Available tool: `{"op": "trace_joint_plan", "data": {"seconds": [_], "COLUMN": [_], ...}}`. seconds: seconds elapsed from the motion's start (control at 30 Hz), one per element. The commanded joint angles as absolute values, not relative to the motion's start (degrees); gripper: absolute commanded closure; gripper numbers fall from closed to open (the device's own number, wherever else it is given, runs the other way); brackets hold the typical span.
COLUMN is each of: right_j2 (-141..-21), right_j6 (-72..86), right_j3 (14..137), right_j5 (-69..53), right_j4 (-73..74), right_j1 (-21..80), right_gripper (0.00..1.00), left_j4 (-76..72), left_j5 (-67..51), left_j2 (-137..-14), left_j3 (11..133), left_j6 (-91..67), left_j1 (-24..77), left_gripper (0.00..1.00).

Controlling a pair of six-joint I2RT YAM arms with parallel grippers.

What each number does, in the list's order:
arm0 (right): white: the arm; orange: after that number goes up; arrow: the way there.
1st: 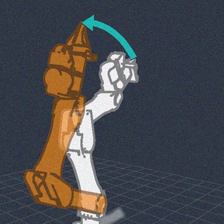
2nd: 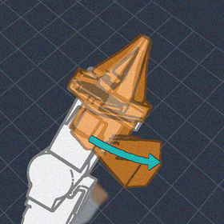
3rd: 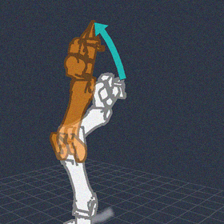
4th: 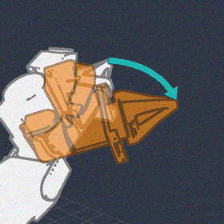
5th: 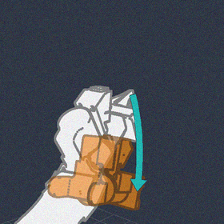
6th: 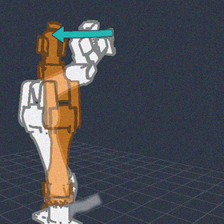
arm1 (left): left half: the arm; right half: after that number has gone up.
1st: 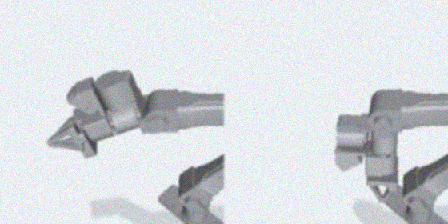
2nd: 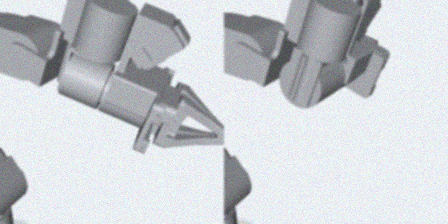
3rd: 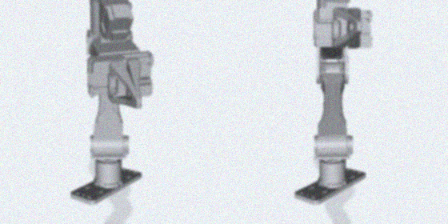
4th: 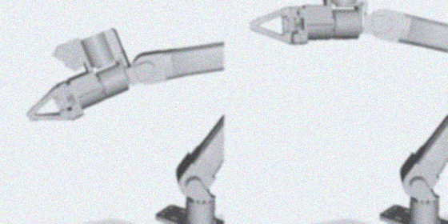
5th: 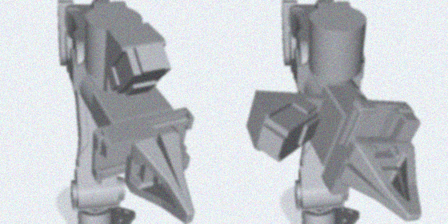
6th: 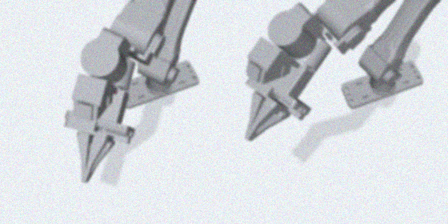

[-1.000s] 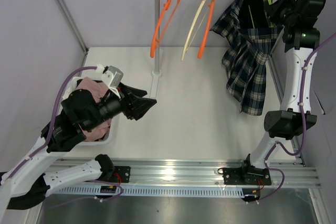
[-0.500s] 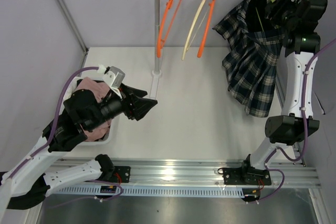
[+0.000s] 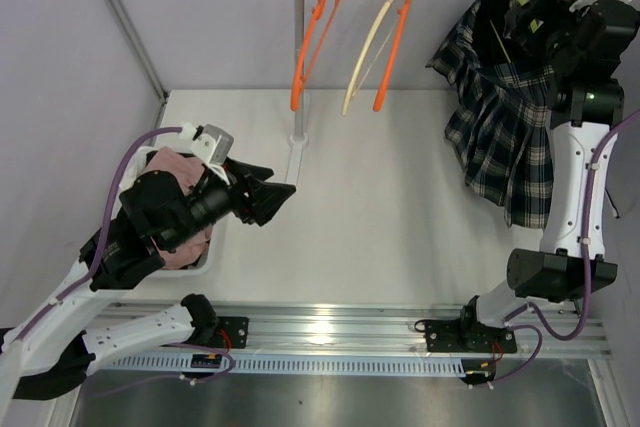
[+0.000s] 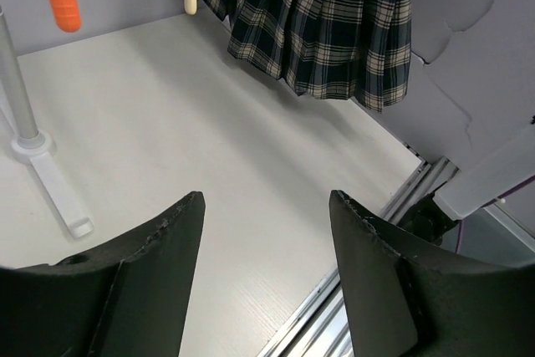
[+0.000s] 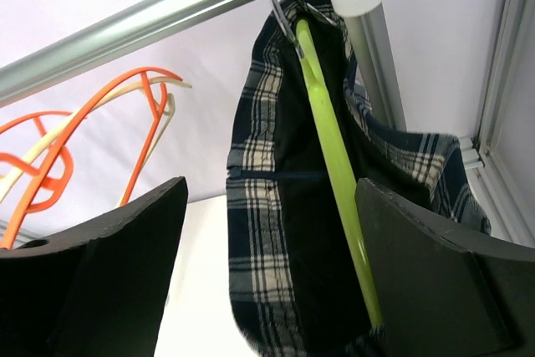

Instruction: Place the skirt on the hanger

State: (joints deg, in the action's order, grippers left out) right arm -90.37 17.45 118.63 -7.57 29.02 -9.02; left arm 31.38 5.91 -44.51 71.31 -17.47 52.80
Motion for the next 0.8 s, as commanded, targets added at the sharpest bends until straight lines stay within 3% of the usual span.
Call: {"op": "trace_joint_plan", "data": {"seconds": [0.0, 0.33, 0.5, 0.63, 0.77], "right_j2": [-86.58, -76.74, -70.32, -61.28, -53.27], "right_j6": [19.42, 21.71, 24.86, 27.94, 29.26], "right_j3": [117.25, 113.30, 109.70, 96.36, 81.59], "right_j5": [-7.91, -3.25, -8.67, -16.42, -12.15], "right_j4": [28.83, 35.15, 40.68, 39.47, 38.94], "right_j1": [-9.23, -9.75, -9.84, -8.45, 2.69], "right_gripper": [0.12, 0.07, 0.05, 0.01, 0.07], "left_j4": [31.90, 35.15, 38.57, 43.13, 45.26], "left_j5": [7.82, 16.34, 29.85, 44.27, 46.50], "left_j2": [-44.47, -43.86, -42.63, -42.53, -43.68], "left_j3": [73.65, 75.76, 73.31, 69.88, 64.44], "left_j6": [-15.73, -16.17, -19.77, -25.03, -28.65], "left_j1": [52.47, 52.47, 52.38, 51.51, 43.19], "left_gripper": [0.33, 0.30, 0.28, 0.21, 0.20]}}
